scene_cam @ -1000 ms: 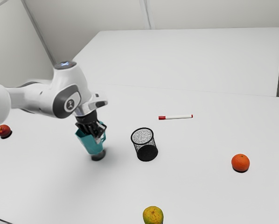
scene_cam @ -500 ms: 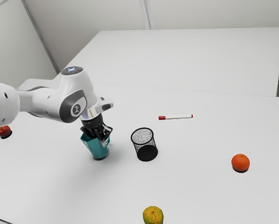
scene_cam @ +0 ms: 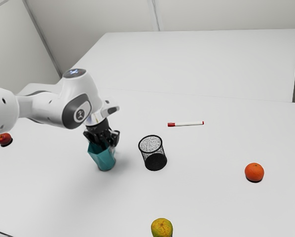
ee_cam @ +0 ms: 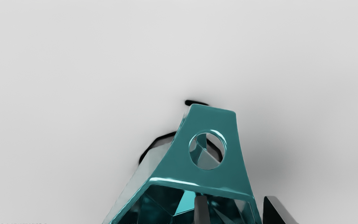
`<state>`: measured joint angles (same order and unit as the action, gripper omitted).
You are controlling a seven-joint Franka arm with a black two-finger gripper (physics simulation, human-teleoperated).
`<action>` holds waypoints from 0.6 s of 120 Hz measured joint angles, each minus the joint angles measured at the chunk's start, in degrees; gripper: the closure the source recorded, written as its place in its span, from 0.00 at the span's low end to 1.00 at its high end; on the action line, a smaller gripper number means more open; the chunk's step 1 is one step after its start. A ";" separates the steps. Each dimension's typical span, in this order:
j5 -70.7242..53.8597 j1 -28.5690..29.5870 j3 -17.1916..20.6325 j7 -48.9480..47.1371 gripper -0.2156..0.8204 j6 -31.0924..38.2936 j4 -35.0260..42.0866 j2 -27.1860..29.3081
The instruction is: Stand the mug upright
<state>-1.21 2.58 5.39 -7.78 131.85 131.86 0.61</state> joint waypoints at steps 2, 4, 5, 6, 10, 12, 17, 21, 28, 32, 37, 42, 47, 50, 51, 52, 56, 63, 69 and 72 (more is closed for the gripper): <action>0.02 0.03 0.02 -0.01 0.67 0.00 0.00 0.26; 0.04 0.06 0.03 -0.01 0.64 0.00 0.00 0.56; 0.04 0.07 0.03 -0.01 0.62 -0.01 0.00 0.74; 0.05 0.08 0.04 -0.01 0.61 -0.01 0.00 0.90; 0.08 0.09 0.05 -0.01 0.55 -0.03 0.00 1.62; 0.09 0.07 0.05 -0.01 0.53 -0.03 -0.01 1.99; 0.11 -0.10 0.06 0.00 0.48 -0.07 -0.05 3.05; 0.12 -0.38 0.06 0.01 0.44 -0.12 -0.10 3.86; 0.13 -0.95 0.05 0.04 0.39 -0.27 -0.15 5.34; 0.14 -1.12 0.03 0.05 0.36 -0.46 -0.14 6.25; 0.14 -1.16 0.05 0.06 0.34 -1.07 -0.23 7.40; 0.17 -1.18 0.06 0.07 0.32 -1.95 -0.54 8.35; 0.26 -1.19 0.06 0.07 0.30 -3.20 -1.43 8.84; 0.35 -1.16 0.09 0.07 0.29 -4.18 -2.37 8.95; 0.38 -1.16 0.12 0.07 0.29 -4.53 -2.72 8.96; 0.41 -1.16 0.13 0.07 0.29 -4.89 -3.07 8.97; 0.52 -1.12 0.38 0.06 0.28 -6.47 -4.61 8.89; 0.69 -1.20 0.69 0.06 0.27 -9.47 -7.55 8.52; 0.86 -1.18 0.84 0.03 0.26 -12.03 -10.00 7.93; 0.92 -1.20 0.91 0.01 0.26 -13.29 -11.24 7.54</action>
<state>-0.29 1.38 6.30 -7.77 118.57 120.62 8.15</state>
